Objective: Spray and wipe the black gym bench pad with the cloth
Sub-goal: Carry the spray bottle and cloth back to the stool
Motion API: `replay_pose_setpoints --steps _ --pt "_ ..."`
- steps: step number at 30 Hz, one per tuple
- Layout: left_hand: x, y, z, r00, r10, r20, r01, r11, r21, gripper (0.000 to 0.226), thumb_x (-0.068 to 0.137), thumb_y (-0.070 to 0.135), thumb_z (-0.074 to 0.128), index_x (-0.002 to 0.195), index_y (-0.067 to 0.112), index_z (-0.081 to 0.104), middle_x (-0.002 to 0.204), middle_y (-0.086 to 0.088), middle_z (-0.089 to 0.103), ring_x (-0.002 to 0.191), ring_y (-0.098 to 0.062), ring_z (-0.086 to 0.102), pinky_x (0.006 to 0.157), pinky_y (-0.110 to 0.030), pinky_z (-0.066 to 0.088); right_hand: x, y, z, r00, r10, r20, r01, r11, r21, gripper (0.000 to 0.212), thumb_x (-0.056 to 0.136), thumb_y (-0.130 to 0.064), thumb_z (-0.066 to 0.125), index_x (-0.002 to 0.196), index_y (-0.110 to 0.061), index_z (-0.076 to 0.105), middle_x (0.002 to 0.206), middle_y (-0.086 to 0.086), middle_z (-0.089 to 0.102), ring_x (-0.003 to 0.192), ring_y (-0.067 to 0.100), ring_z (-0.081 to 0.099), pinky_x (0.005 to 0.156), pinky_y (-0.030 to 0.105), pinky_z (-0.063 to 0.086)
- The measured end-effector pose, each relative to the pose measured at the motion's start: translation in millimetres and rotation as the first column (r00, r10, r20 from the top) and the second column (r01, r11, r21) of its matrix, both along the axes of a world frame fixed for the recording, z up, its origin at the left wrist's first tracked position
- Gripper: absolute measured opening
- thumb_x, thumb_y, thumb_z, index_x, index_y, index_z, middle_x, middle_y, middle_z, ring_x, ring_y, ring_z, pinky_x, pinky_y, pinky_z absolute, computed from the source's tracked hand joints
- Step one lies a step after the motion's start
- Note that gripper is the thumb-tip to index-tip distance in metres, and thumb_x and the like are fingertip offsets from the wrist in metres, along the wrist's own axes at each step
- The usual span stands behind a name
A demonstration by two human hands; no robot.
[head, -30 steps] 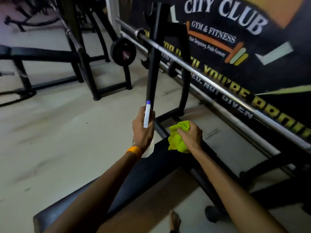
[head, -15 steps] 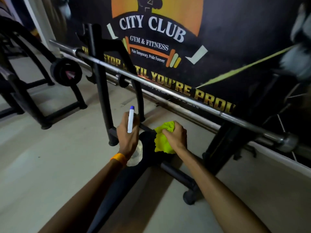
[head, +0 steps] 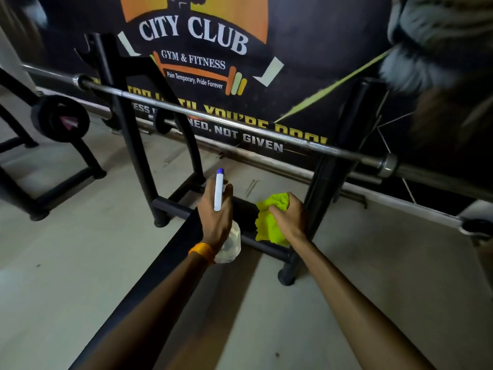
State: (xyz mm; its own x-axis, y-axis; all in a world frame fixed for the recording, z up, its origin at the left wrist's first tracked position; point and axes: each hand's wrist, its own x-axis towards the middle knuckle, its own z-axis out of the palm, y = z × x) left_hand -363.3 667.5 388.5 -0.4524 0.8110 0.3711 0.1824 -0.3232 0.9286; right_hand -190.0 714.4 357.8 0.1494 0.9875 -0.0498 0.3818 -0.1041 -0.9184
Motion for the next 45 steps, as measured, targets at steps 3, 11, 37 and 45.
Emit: replay_pose_setpoints --steps 3,11,37,45 --pt "-3 -29 -3 0.997 -0.082 -0.001 0.082 0.997 -0.01 0.005 0.102 0.012 0.061 0.097 0.011 0.06 0.078 -0.005 0.058 0.067 -0.009 0.054 0.061 -0.022 0.047 -13 -58 16 0.989 -0.061 -0.133 0.061 0.998 -0.004 0.014 0.078 -0.019 0.064 0.091 -0.016 0.068 0.083 0.007 0.078 0.07 0.036 0.075 0.058 0.057 0.061" --pt "-3 -114 -17 0.957 -0.287 -0.026 0.285 0.956 -0.064 0.016 0.102 0.01 0.059 0.086 0.009 0.054 0.069 0.002 0.048 0.062 -0.007 0.045 0.057 -0.029 0.041 -2 -174 3 0.965 -0.264 0.01 0.264 0.964 -0.03 0.019 0.074 -0.029 0.068 0.092 -0.024 0.068 0.087 -0.005 0.078 0.081 0.022 0.075 0.079 0.045 0.062" --pt "104 -454 -59 0.865 -0.502 -0.031 0.489 0.853 -0.183 0.015 0.1 0.016 0.064 0.112 0.008 0.065 0.081 0.006 0.062 0.066 -0.011 0.057 0.062 -0.039 0.053 100 -557 -26 0.84 -0.524 0.144 0.537 0.839 -0.081 0.019 0.079 -0.023 0.069 0.098 -0.016 0.069 0.097 0.002 0.076 0.093 0.027 0.07 0.08 0.03 0.053" --pt "132 -545 -85 0.809 -0.588 -0.002 0.575 0.792 -0.205 0.026 0.099 0.012 0.06 0.112 0.035 0.062 0.09 0.01 0.064 0.074 -0.009 0.062 0.07 -0.038 0.06 123 -673 -54 0.765 -0.618 0.18 0.64 0.759 -0.116 0.019 0.079 -0.025 0.067 0.096 -0.017 0.067 0.095 0.0 0.077 0.093 0.025 0.071 0.082 0.031 0.056"
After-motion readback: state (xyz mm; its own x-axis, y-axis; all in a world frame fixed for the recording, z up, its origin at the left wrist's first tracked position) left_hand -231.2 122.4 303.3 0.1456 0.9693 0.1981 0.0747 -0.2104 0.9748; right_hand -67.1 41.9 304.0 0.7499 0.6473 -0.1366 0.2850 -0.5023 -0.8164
